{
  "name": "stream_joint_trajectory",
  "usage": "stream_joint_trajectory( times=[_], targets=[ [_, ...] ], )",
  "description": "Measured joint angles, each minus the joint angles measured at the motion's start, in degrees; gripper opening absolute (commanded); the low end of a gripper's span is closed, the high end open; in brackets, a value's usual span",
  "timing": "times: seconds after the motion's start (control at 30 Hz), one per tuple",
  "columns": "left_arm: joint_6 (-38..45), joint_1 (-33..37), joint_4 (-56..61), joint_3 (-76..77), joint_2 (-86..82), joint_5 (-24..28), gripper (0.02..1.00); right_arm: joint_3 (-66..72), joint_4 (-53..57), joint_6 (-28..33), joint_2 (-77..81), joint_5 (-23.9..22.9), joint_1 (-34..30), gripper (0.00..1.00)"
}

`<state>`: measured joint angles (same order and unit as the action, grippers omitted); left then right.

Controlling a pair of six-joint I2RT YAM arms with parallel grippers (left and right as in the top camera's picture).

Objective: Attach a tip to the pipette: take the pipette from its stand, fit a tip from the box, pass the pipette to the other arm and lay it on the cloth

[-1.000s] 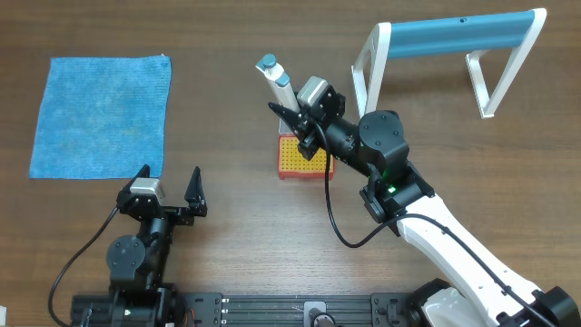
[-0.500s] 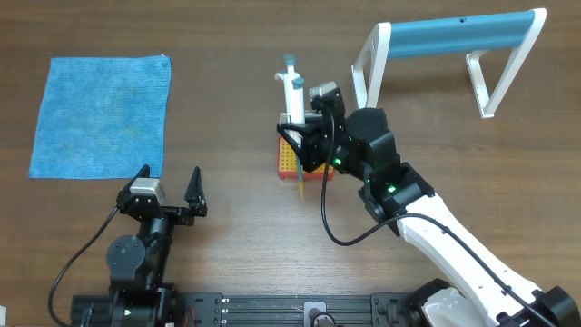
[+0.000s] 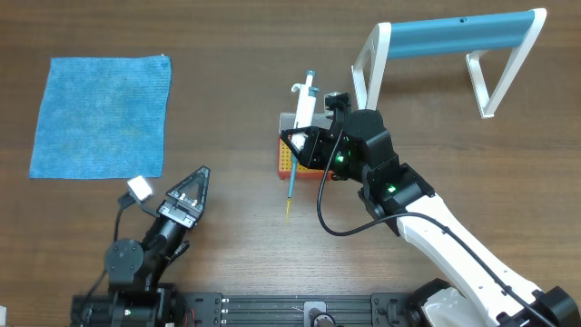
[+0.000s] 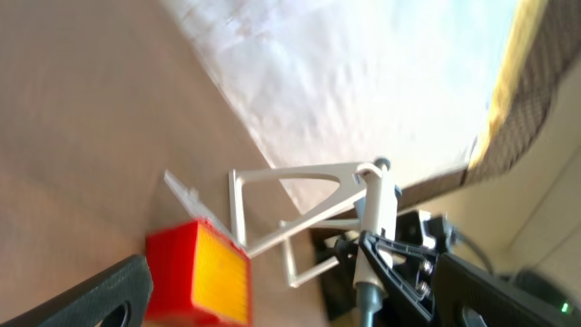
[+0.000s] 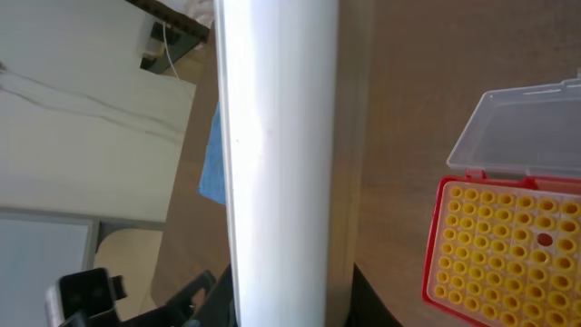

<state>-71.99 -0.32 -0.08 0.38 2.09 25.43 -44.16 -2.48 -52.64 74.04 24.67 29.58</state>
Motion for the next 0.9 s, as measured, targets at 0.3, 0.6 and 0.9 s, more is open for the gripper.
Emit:
stream_joint_trajectory(
  times=[0.3,0.6,0.9],
  targets=[
    [-10.43,0.00,-1.81,-0.02,0.00,-0.11,0.996,0.02,0.00,-1.31,0.00,1.03,0.00,0.080],
    [-13.35,0.00,6.36,-0.04,3.58,0.44,0.978,0.00,0.20,-1.53,0.00,8.94,0.00,0.080],
    [-14.08,0.00,30.49,1.46,29.83,12.11,0.882,0.02,0.26,-1.44,0.00,13.86,0.00,0.080]
  ],
)
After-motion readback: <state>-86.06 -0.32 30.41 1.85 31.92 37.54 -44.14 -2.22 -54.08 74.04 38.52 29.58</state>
